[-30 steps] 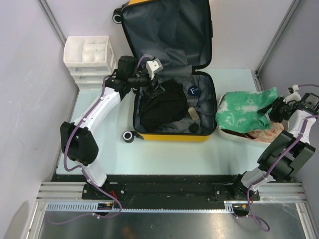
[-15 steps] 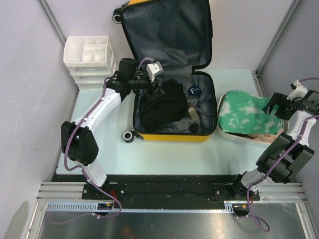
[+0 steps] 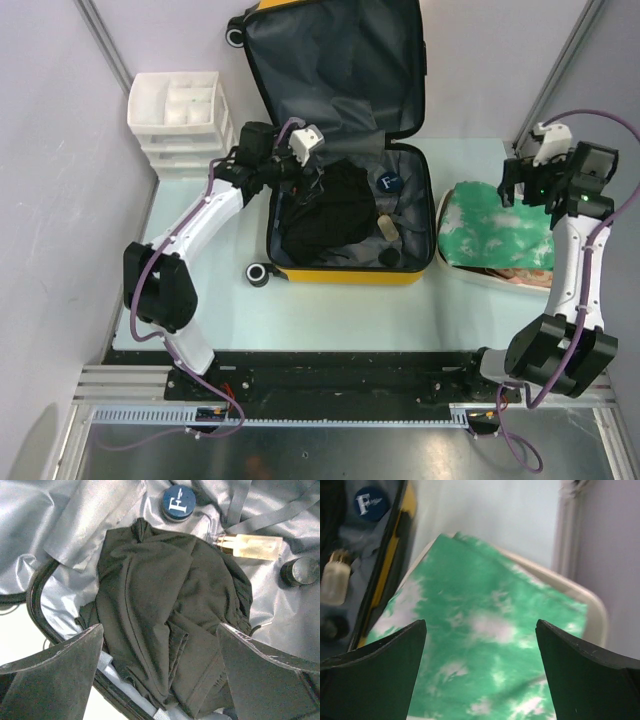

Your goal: Open, take out, and arrange the luggage

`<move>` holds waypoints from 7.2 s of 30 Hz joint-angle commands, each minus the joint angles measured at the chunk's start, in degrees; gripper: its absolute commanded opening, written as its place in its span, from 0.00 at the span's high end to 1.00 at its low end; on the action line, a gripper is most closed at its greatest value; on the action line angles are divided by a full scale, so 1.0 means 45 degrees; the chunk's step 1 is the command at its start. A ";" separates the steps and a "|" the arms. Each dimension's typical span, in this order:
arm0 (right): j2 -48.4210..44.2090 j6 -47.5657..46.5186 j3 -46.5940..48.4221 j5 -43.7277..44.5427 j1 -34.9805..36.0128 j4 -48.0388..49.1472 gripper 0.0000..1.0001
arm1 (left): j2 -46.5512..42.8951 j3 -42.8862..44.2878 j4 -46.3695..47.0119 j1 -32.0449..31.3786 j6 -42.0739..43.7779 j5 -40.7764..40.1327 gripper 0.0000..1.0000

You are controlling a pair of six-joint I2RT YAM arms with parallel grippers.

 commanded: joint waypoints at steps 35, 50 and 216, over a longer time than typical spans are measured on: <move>0.0361 0.0046 -0.0066 -0.0468 0.1473 -0.2030 0.03 | 0.1407 -0.4269 0.6155 -0.2089 0.4850 -0.5054 0.04; 0.0164 0.0008 -0.0027 -0.1270 0.4462 -0.1093 0.00 | 0.1388 -0.2512 0.4265 -0.1015 0.3542 -0.1695 0.18; 0.1747 -0.1711 -0.2918 -0.2656 0.7471 0.5900 0.00 | 0.4218 0.3368 -0.2888 -0.0994 -0.0032 0.1685 0.32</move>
